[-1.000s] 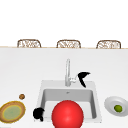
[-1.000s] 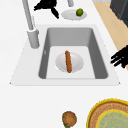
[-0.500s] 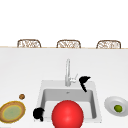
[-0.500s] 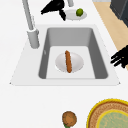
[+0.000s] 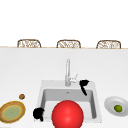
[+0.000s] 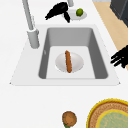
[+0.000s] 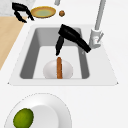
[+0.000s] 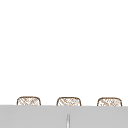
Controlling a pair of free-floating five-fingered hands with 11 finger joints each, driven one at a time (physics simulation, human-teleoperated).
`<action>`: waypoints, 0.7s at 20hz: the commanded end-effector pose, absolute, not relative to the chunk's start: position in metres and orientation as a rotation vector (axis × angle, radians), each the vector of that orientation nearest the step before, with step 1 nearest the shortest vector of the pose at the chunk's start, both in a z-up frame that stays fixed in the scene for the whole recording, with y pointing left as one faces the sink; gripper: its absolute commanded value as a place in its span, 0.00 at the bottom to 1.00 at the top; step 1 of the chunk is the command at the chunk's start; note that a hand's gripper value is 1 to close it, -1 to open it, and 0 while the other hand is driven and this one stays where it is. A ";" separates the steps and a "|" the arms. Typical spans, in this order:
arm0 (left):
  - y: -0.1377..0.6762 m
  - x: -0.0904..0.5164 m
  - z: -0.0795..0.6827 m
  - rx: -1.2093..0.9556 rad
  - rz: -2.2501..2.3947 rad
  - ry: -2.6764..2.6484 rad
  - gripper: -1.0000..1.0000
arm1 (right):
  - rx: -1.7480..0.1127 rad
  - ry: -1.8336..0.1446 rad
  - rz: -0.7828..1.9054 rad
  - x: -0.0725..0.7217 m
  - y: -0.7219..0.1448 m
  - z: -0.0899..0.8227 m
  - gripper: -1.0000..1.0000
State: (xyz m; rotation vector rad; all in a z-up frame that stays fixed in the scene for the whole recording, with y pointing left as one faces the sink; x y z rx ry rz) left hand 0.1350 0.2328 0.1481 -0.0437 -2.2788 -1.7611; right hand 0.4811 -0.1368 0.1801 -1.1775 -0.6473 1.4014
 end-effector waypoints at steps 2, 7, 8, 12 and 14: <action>0.233 0.135 0.148 -0.044 -1.761 -2.279 0.50 | -0.989 -0.650 1.470 0.479 -0.131 0.178 0.00; 0.233 0.135 0.148 -0.044 -1.761 -2.279 0.50 | -0.832 -0.653 1.538 0.472 -0.130 0.179 0.00; 0.233 0.135 0.148 -0.044 -1.761 -2.279 0.50 | -0.805 -0.660 1.550 0.470 -0.130 0.177 0.00; 0.233 0.135 0.148 -0.044 -1.761 -2.279 0.50 | -0.927 -0.695 1.552 0.436 -0.107 0.145 0.00; 0.233 0.135 0.148 -0.044 -1.761 -2.279 0.50 | -0.962 -0.719 1.545 0.423 -0.099 0.133 0.00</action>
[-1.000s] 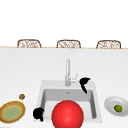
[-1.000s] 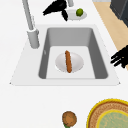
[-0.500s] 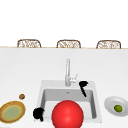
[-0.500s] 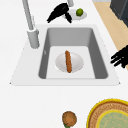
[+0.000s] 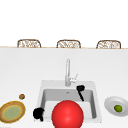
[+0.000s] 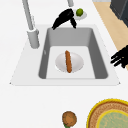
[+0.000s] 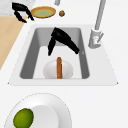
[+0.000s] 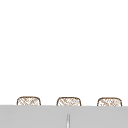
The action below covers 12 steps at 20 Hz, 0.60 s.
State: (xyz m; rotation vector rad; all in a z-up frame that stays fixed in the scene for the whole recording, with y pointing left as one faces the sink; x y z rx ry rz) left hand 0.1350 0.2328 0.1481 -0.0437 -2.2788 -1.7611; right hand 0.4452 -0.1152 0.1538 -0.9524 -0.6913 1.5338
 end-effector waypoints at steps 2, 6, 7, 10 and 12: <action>0.233 0.135 0.148 -0.044 -1.761 -2.279 0.50 | -0.977 -0.744 1.522 0.407 -0.093 0.116 0.00; 0.233 0.135 0.148 -0.044 -1.761 -2.279 0.50 | -0.963 -0.748 1.511 0.392 -0.073 0.086 0.00; 0.233 0.135 0.148 -0.044 -1.761 -2.279 0.50 | -0.945 -0.746 1.510 0.389 -0.072 0.081 0.00; 0.233 0.135 0.148 -0.044 -1.761 -2.279 0.50 | -0.883 -0.741 1.509 0.384 -0.062 0.066 0.00; 0.233 0.135 0.148 -0.044 -1.761 -2.279 0.50 | -0.835 -0.754 1.510 0.386 -0.059 0.056 0.00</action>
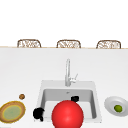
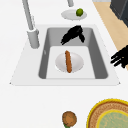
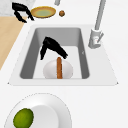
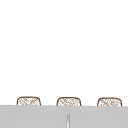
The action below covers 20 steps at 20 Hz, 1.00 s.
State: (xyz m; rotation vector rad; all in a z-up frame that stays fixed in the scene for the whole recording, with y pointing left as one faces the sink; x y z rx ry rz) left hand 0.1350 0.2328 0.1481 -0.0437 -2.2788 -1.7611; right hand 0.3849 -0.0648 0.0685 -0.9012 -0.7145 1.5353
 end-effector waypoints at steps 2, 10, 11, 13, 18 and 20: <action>0.233 0.135 0.148 -0.044 -1.761 -2.279 0.50 | -0.820 -0.746 1.522 0.391 -0.063 0.037 0.00; 0.233 0.135 0.148 -0.044 -1.761 -2.279 0.50 | -0.587 -0.815 1.550 0.399 -0.066 0.011 0.00; 0.233 0.135 0.148 -0.044 -1.761 -2.279 0.50 | -0.578 -0.830 1.550 0.395 -0.068 0.006 0.00; 0.233 0.135 0.148 -0.044 -1.761 -2.279 0.50 | -0.555 -0.844 1.563 0.395 -0.070 -0.003 0.00; 0.233 0.135 0.148 -0.044 -1.761 -2.279 0.50 | -0.613 -0.807 1.569 0.386 -0.068 -0.016 0.00; 0.233 0.135 0.148 -0.044 -1.761 -2.279 0.50 | -0.593 -0.787 1.585 0.389 -0.072 -0.035 0.00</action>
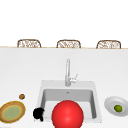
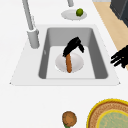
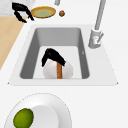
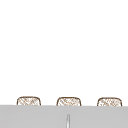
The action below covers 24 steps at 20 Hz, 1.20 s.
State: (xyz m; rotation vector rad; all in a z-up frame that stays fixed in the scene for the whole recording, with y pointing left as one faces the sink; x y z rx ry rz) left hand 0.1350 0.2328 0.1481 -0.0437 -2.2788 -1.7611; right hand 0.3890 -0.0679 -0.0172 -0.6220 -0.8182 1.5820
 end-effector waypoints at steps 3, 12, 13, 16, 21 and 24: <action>0.233 0.135 0.148 -0.044 -1.761 -2.279 0.50 | -0.568 -0.779 1.597 0.397 -0.076 -0.058 0.00; 0.233 0.135 0.148 -0.044 -1.761 -2.279 0.50 | -0.403 -0.649 1.627 0.433 -0.073 -0.086 0.00; 0.233 0.135 0.148 -0.044 -1.761 -2.279 0.50 | -0.392 -0.635 1.630 0.434 -0.073 -0.088 0.00; 0.233 0.135 0.148 -0.044 -1.761 -2.279 0.50 | -0.382 -0.640 1.638 0.438 -0.070 -0.090 0.00; 0.233 0.135 0.148 -0.044 -1.761 -2.279 0.50 | -0.436 -0.615 1.634 0.439 -0.066 -0.098 1.00; 0.233 0.135 0.148 -0.044 -1.761 -2.279 0.50 | -0.509 -0.659 1.624 0.448 -0.057 -0.094 1.00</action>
